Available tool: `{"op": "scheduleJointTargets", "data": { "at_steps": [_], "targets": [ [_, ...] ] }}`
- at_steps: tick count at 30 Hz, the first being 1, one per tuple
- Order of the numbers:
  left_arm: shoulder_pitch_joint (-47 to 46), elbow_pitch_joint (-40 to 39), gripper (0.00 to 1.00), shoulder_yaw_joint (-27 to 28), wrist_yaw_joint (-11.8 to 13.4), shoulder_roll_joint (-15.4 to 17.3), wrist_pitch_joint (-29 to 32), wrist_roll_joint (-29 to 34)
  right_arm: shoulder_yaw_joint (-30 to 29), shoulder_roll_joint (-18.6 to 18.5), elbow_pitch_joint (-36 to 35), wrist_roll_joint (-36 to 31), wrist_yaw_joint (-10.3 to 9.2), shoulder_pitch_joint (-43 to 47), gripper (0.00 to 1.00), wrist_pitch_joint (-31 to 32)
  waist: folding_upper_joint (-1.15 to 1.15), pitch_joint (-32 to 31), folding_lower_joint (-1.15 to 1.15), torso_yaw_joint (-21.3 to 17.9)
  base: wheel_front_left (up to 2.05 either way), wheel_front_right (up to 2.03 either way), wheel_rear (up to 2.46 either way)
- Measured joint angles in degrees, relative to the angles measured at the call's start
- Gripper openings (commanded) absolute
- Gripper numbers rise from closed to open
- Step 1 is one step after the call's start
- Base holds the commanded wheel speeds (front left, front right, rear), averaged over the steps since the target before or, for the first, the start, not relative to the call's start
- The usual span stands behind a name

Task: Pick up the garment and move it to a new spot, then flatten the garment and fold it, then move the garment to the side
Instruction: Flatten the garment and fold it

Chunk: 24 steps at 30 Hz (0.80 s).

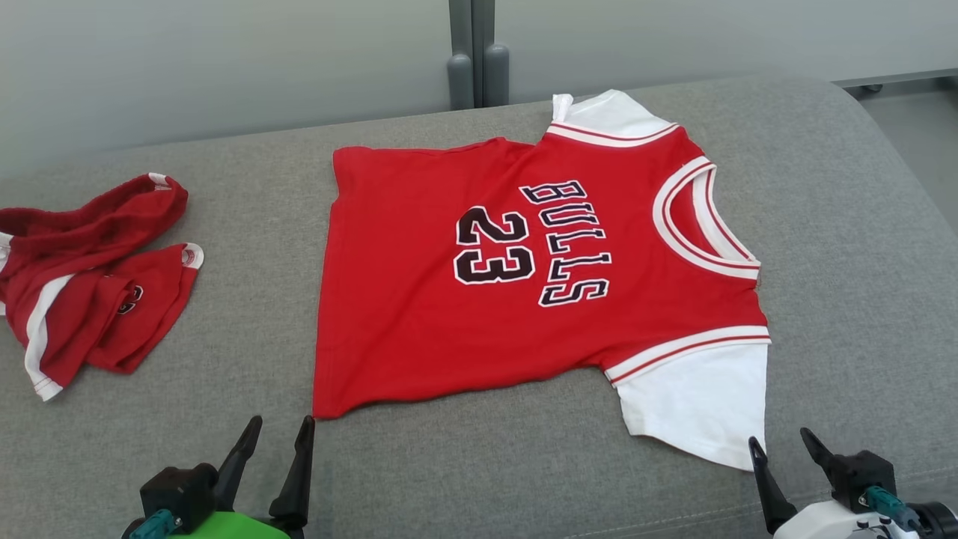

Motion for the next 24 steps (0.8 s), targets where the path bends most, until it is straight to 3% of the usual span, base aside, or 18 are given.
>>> {"op": "scheduleJointTargets", "data": {
  "at_steps": [19,21,23,24],
  "targets": [
    [-4.86,0.15,1.00,-1.76,-0.54,0.90,0.00,0.81,-0.45,3.13,7.49,2.63,1.03,-4.41,1.00,0.00,0.00,5.66,0.00,0.15,0.00,0.00,0.00],
    [-5.47,0.26,1.00,-1.78,-0.54,0.94,0.00,0.81,-0.41,3.58,8.03,2.90,1.51,-5.21,0.84,-0.10,0.00,6.09,0.00,0.21,0.00,0.00,0.00],
    [-5.86,0.85,1.00,-1.92,-0.55,0.93,0.00,0.80,-0.38,3.80,8.50,3.21,1.55,-5.96,0.49,-0.16,0.00,6.35,0.00,0.28,0.00,0.00,0.00],
    [-5.95,1.23,1.00,-2.03,-0.55,0.91,0.02,0.77,-0.38,3.89,8.78,3.46,1.74,-6.24,0.42,-0.16,0.00,6.40,0.00,0.31,0.00,0.00,0.00]
  ]
}}
